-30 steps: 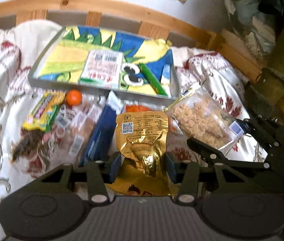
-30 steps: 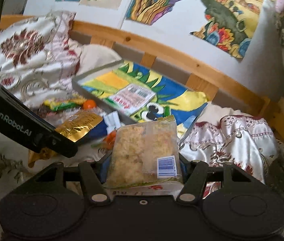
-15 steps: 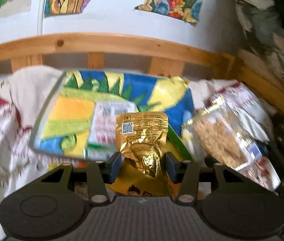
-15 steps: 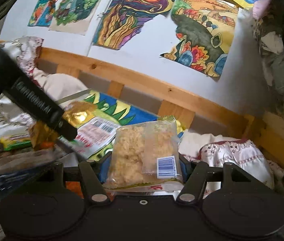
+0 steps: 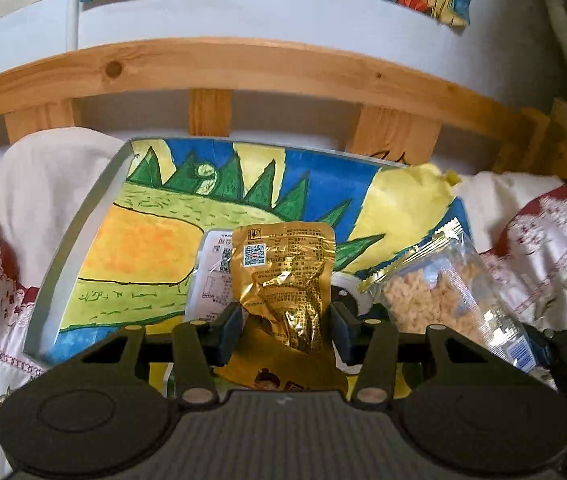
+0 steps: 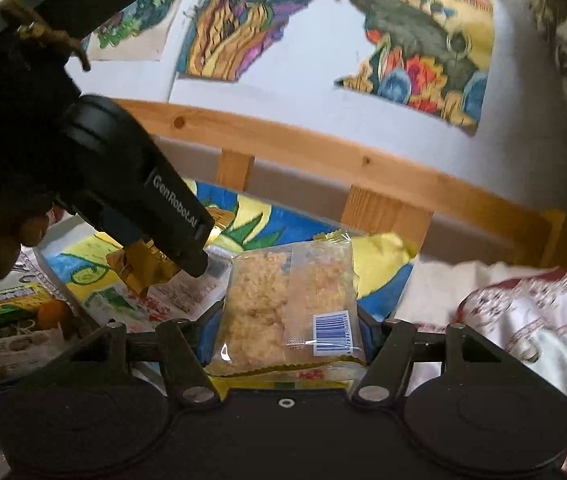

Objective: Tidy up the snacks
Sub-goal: 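Carry the yellow pack with the left tool and bread pack with the right tool into the dragon tray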

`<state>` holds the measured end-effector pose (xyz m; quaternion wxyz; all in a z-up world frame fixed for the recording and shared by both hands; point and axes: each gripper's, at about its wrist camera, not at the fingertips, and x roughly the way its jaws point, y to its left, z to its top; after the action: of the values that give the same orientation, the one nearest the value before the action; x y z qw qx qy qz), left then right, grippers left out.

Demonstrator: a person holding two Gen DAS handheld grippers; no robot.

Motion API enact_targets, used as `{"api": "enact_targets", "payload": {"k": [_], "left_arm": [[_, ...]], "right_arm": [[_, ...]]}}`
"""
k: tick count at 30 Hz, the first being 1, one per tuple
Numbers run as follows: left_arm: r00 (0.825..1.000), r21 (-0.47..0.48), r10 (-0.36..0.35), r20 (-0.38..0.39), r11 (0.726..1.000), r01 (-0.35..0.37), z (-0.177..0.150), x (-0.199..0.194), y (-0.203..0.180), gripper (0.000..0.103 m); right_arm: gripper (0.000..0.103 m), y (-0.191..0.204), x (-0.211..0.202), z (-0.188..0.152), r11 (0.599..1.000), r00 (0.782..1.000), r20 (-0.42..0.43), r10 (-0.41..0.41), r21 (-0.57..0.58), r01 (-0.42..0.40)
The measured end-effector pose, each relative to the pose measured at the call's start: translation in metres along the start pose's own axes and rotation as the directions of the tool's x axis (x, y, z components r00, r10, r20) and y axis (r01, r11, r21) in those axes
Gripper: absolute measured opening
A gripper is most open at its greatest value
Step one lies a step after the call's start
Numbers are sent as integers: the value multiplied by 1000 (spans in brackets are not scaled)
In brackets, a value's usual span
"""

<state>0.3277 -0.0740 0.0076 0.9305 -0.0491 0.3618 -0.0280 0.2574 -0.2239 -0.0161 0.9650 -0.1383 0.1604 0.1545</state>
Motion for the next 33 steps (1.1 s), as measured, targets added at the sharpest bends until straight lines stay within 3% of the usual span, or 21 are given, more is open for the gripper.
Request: {"api": "enact_targets", "payload": {"k": [22, 30, 33], "left_arm": [[998, -2, 51, -30, 999, -51, -16, 27, 2, 54], [999, -16, 43, -34, 999, -43, -15, 25, 5, 57], [999, -24, 35, -22, 999, -36, -15, 20, 6, 65]], "right_arm": [[67, 3, 26, -11, 999, 994, -106, 35, 13, -34], [81, 3, 25, -11, 1000, 995, -98, 30, 13, -29], [84, 2, 23, -10, 1000, 996, -90, 27, 14, -26]]}}
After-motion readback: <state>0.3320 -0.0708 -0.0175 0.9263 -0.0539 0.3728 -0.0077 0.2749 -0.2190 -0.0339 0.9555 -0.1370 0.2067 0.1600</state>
